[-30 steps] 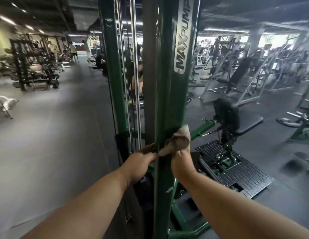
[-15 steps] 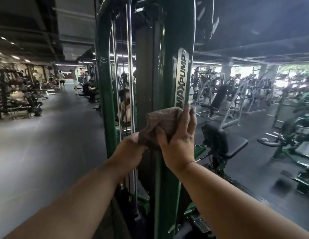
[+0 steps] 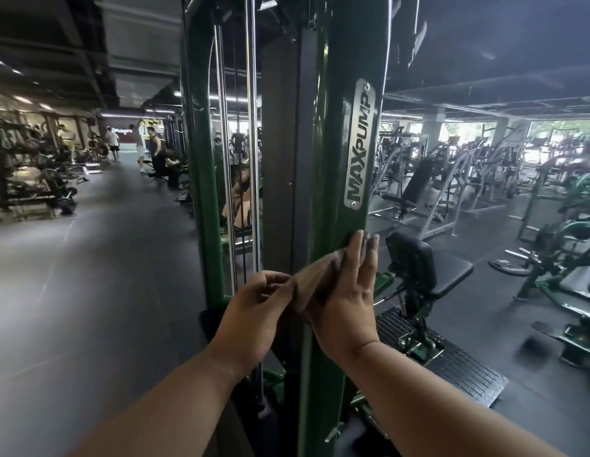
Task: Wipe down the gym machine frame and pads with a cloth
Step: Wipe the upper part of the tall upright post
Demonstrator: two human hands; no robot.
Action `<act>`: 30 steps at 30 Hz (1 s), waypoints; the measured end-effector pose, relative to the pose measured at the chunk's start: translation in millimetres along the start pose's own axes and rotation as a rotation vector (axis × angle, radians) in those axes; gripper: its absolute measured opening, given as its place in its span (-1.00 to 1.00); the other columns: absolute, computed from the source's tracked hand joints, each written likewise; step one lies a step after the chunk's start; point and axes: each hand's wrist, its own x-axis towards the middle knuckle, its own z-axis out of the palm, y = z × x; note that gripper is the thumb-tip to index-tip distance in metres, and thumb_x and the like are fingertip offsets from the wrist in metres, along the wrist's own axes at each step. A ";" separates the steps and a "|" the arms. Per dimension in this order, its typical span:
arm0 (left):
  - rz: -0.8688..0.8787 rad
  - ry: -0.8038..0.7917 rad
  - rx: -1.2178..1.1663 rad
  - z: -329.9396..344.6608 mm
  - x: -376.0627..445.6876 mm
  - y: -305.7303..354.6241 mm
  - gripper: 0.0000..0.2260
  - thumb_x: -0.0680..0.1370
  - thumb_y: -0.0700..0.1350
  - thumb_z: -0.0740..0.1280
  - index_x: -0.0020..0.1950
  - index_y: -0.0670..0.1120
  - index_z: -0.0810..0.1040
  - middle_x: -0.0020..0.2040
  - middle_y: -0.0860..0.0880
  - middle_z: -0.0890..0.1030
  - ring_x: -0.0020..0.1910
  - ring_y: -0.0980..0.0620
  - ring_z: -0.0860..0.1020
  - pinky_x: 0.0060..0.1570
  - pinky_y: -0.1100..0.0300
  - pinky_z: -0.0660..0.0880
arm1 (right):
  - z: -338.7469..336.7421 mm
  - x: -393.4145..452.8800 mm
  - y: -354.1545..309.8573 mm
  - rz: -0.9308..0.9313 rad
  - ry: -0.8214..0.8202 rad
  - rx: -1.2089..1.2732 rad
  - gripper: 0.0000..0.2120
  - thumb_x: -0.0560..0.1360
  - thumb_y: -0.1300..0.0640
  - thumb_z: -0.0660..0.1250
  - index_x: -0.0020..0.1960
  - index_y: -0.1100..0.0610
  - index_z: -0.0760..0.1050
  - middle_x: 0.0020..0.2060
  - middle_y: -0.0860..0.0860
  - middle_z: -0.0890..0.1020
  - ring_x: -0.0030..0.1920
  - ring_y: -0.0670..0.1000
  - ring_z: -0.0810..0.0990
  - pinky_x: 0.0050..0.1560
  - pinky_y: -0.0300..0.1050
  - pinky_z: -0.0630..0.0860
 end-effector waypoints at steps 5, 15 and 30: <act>-0.008 0.185 0.094 -0.9 -1.5 18.2 -0.79 0.59 0.09 0.47 0.14 0.06 0.56 -0.05 0.09 0.72 -0.12 0.19 0.68 -0.21 0.33 0.58 | -4.7 35.5 -28.5 -0.184 0.153 -0.184 0.13 0.48 -0.10 0.44 0.68 -0.06 -0.36 0.65 0.14 -0.36 0.64 0.27 -0.39 0.61 0.43 -0.08; 0.122 -0.005 -0.191 15.1 -9.1 15.0 -0.73 0.73 -0.23 0.19 0.28 -0.15 0.67 0.18 -0.10 0.73 0.23 0.00 0.67 0.25 0.14 0.57 | -4.4 35.6 -9.6 -0.402 0.204 -0.330 0.15 0.52 -0.12 0.52 0.70 0.05 -0.30 0.66 0.30 -0.22 0.64 0.41 -0.25 0.55 0.53 0.00; 0.065 -0.154 -0.077 55.5 13.7 11.1 -0.58 0.63 0.03 0.45 0.47 0.04 0.51 0.31 0.02 0.68 0.33 0.02 0.63 0.37 0.02 0.52 | -49.4 5.2 18.2 -0.321 0.032 -0.128 -0.23 0.56 0.10 0.19 0.71 0.13 -0.02 0.71 0.02 0.01 0.70 0.03 -0.04 0.63 0.32 0.08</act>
